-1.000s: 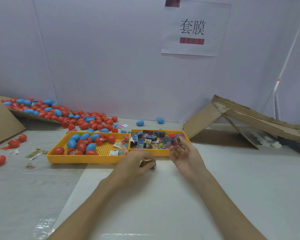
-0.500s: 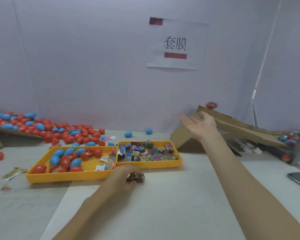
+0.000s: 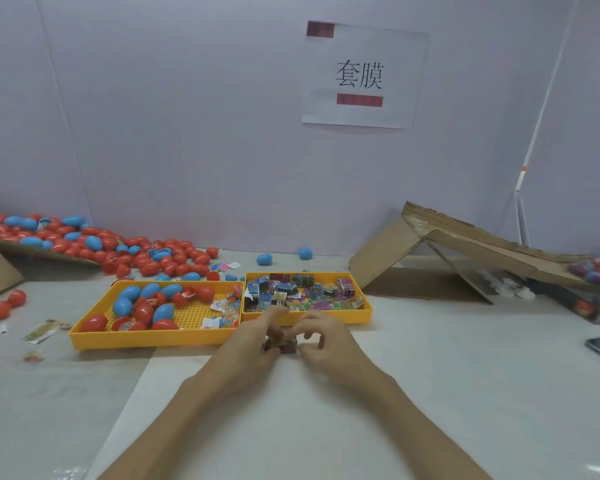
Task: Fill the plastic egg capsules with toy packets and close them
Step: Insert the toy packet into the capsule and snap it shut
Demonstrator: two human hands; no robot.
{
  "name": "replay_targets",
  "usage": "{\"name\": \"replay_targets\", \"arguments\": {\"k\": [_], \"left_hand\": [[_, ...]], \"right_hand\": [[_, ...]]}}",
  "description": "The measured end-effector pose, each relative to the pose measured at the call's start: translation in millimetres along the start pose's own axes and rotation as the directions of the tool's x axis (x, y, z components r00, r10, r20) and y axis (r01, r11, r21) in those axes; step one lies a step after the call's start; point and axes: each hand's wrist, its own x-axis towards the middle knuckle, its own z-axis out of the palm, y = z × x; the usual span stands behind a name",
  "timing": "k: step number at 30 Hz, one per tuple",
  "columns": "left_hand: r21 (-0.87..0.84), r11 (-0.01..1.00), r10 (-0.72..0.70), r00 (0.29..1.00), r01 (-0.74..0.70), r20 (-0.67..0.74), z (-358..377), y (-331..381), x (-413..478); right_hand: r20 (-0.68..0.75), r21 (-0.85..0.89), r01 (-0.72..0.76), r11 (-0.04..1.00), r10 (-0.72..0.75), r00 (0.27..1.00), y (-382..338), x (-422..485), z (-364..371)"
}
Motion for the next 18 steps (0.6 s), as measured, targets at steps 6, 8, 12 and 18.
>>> {"name": "replay_targets", "arguments": {"k": [6,8,12,18], "left_hand": [[-0.007,1.000,0.005,1.000,-0.005,-0.001,0.9,-2.5,0.5],[-0.009,1.000,0.004,1.000,-0.004,0.002,1.5,-3.9,1.4],[0.011,1.000,0.002,1.000,-0.002,-0.002,3.2,-6.6,3.2],[0.023,1.000,0.005,1.000,-0.005,-0.001,3.9,-8.1,3.5]], "right_hand": [[0.041,-0.103,0.008,0.995,-0.003,0.999,15.9,1.6,2.4],[0.049,-0.104,0.029,0.994,-0.024,0.998,17.5,1.9,2.9],[0.029,-0.067,0.006,0.998,-0.005,1.000,18.4,2.7,4.1],[-0.004,-0.068,-0.004,0.998,0.003,1.000,16.8,4.3,3.2]]}}
